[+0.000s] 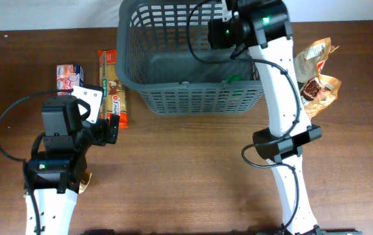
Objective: Pack container
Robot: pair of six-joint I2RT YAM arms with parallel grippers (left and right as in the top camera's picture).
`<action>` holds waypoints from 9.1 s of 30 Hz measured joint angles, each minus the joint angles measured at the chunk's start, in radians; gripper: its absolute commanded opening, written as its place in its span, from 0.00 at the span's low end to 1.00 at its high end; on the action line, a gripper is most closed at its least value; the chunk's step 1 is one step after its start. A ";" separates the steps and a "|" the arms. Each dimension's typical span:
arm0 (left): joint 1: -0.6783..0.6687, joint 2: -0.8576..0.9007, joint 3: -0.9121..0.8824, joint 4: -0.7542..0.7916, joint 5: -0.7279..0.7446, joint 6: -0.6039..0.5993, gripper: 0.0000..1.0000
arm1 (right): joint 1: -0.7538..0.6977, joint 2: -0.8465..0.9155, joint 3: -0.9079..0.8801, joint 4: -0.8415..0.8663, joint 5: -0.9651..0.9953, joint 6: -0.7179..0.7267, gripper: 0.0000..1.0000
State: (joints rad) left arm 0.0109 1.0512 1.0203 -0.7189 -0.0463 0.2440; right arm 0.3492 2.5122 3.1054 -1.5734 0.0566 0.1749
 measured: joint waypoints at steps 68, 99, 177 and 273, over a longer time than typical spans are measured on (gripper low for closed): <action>0.000 0.000 0.000 0.000 0.000 0.000 0.99 | -0.121 0.012 -0.459 0.139 -0.057 0.061 0.27; 0.000 0.000 0.000 0.000 0.000 0.000 0.99 | -0.159 -0.151 0.006 0.043 0.010 0.059 0.99; 0.000 0.000 0.000 0.000 0.000 0.000 0.99 | -0.640 -0.151 -0.953 0.242 -0.294 -0.509 0.04; 0.000 0.000 0.000 0.000 0.000 0.000 0.99 | -0.019 -0.186 -0.523 0.200 -0.110 -0.002 0.04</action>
State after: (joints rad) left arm 0.0109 1.0512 1.0203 -0.7193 -0.0463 0.2440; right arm 0.3298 2.3264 2.5820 -1.3735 -0.0536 0.1734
